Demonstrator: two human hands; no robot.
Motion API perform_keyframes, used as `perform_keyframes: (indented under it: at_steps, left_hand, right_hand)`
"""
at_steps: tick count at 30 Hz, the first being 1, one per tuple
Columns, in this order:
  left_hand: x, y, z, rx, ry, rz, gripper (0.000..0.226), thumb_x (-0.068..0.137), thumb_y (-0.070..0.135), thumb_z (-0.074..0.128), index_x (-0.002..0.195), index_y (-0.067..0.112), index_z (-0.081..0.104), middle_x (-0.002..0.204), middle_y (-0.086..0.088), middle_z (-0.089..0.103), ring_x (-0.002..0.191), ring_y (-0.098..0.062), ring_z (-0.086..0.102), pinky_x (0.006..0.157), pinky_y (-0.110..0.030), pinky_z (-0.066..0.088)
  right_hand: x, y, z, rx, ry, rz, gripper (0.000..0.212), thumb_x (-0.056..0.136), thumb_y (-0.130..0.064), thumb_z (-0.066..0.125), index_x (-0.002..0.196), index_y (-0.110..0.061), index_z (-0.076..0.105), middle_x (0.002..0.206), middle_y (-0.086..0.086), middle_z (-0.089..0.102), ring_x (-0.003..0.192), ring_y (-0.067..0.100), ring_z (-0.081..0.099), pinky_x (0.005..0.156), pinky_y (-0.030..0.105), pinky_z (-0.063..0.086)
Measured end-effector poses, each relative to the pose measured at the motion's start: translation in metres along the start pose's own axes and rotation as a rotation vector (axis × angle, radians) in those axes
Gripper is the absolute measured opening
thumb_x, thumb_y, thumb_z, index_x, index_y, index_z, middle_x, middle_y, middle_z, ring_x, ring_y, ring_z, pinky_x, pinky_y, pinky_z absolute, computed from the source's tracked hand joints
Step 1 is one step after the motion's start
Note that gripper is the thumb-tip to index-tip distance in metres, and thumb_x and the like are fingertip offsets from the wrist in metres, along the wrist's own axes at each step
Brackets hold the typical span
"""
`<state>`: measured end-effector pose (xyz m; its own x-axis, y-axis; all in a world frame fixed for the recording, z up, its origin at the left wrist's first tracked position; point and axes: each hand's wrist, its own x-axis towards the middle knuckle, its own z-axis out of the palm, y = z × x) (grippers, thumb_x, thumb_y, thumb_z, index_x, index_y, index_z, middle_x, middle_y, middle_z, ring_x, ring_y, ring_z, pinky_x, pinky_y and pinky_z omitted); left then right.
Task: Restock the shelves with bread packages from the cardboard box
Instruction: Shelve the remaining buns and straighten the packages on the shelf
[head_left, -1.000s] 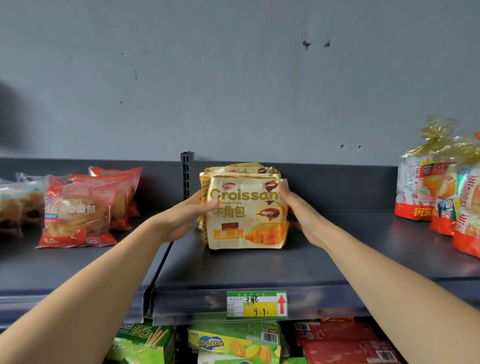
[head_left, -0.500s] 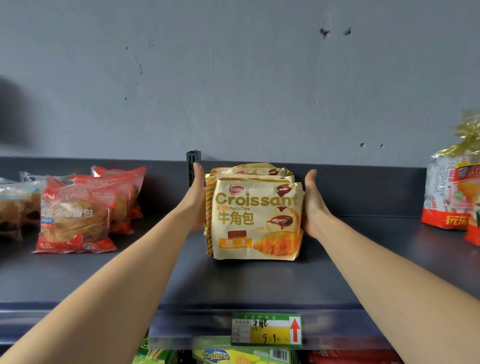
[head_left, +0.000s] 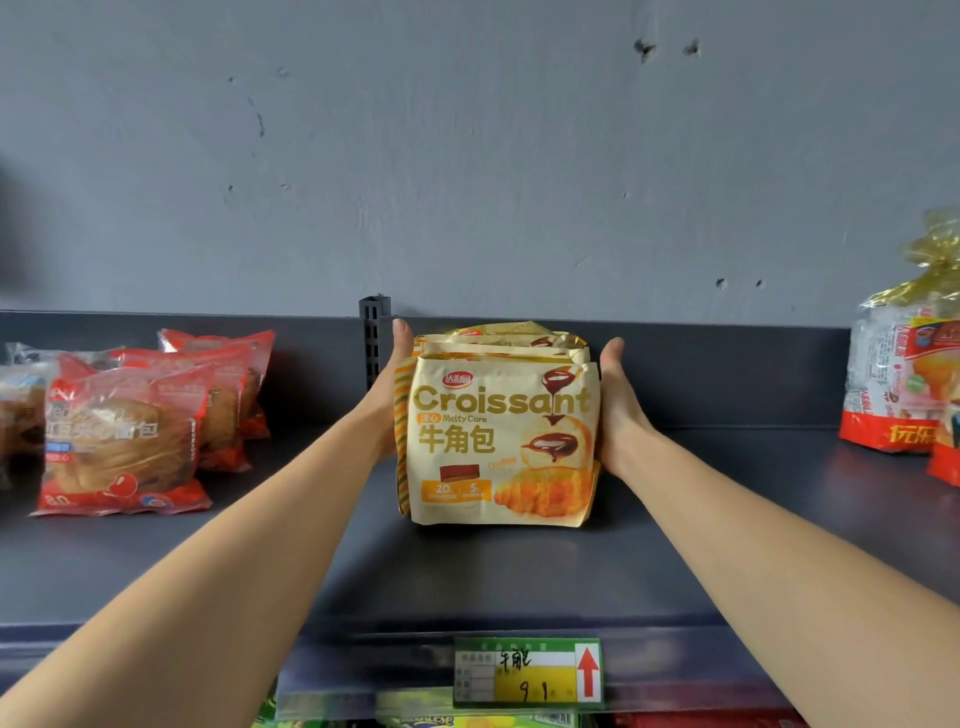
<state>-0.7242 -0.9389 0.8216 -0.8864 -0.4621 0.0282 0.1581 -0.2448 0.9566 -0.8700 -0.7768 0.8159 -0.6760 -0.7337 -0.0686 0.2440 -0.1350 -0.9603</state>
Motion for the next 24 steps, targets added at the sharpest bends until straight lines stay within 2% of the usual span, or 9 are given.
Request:
perform_keyframes:
  at_steps: [3,6,10,12,14,16,19,21,24]
  left_hand:
    - [0.001,-0.002,-0.001,0.021,0.017,0.013,0.081,0.086,0.075,0.014,0.104,0.014,0.064,0.088,-0.01,0.076,0.076,-0.025,0.074,0.06,-0.034,0.061]
    - [-0.005,-0.002,0.0,0.063,0.054,0.019,0.081,0.087,0.074,0.013,0.105,0.014,0.064,0.089,-0.009,0.076,0.077,-0.025,0.074,0.064,-0.034,0.06]
    - [-0.015,0.001,-0.005,0.169,0.186,0.025,0.09,0.083,0.08,0.015,0.116,0.013,0.066,0.109,-0.014,0.072,0.102,-0.032,0.068,0.095,-0.046,0.05]
    - [-0.016,0.002,-0.014,0.213,0.26,0.028,0.096,0.073,0.089,0.02,0.115,0.017,0.069,0.113,-0.013,0.071,0.109,-0.034,0.065,0.104,-0.052,0.043]
    - [-0.018,0.002,-0.021,0.275,0.297,0.038,0.098,0.065,0.093,0.024,0.113,0.021,0.071,0.112,-0.009,0.072,0.11,-0.033,0.064,0.106,-0.053,0.04]
    - [-0.029,0.004,-0.015,0.324,0.314,0.046,0.093,0.074,0.088,0.02,0.115,0.021,0.069,0.111,-0.008,0.072,0.11,-0.031,0.064,0.106,-0.051,0.04]
    - [-0.043,0.006,-0.01,0.4,0.329,0.05,0.09,0.08,0.083,0.019,0.127,0.019,0.06,0.124,-0.009,0.064,0.121,-0.029,0.055,0.111,-0.052,0.032]
    - [-0.049,0.007,-0.011,0.45,0.342,0.068,0.09,0.08,0.082,0.021,0.134,0.017,0.054,0.135,-0.01,0.057,0.129,-0.029,0.048,0.113,-0.053,0.029]
    - [-0.056,0.008,-0.017,0.519,0.413,0.124,0.081,0.086,0.075,0.026,0.136,0.016,0.051,0.136,-0.009,0.055,0.127,-0.026,0.048,0.102,-0.044,0.038]
  right_hand:
    - [0.0,0.0,-0.001,-0.024,0.033,-0.013,0.097,0.081,-0.083,0.008,0.107,-0.016,0.072,0.104,0.015,0.073,0.1,0.035,0.068,0.096,0.048,0.049]
    - [-0.002,-0.002,-0.003,-0.045,0.049,-0.028,0.097,0.081,-0.083,0.008,0.104,-0.015,0.074,0.101,0.015,0.074,0.1,0.035,0.068,0.097,0.049,0.048]
    - [-0.006,0.001,-0.004,-0.093,0.071,-0.05,0.096,0.079,-0.085,0.009,0.109,-0.019,0.073,0.103,0.013,0.074,0.102,0.034,0.068,0.1,0.051,0.046]
    - [-0.008,0.004,-0.005,-0.14,0.091,-0.074,0.094,0.079,-0.085,0.01,0.112,-0.021,0.072,0.103,0.011,0.074,0.102,0.032,0.067,0.1,0.05,0.046]
    - [-0.014,0.005,-0.005,-0.211,0.14,-0.097,0.091,0.082,-0.082,0.01,0.114,-0.023,0.07,0.105,0.009,0.074,0.103,0.029,0.066,0.099,0.046,0.046]
    - [-0.021,0.005,-0.006,-0.299,0.203,-0.108,0.088,0.084,-0.079,0.009,0.118,-0.022,0.067,0.112,0.006,0.071,0.111,0.026,0.062,0.097,0.041,0.044]
    - [-0.034,0.003,-0.009,-0.408,0.268,-0.112,0.083,0.088,-0.075,0.011,0.134,-0.02,0.054,0.132,0.004,0.058,0.128,0.026,0.048,0.11,0.046,0.033]
    - [-0.043,0.001,-0.012,-0.487,0.319,-0.117,0.078,0.091,-0.071,0.014,0.14,-0.019,0.047,0.142,0.006,0.05,0.133,0.027,0.043,0.113,0.049,0.031]
    - [-0.057,0.001,-0.02,-0.608,0.363,-0.136,0.067,0.097,-0.061,0.023,0.141,-0.016,0.044,0.144,0.008,0.047,0.133,0.027,0.042,0.11,0.046,0.035]
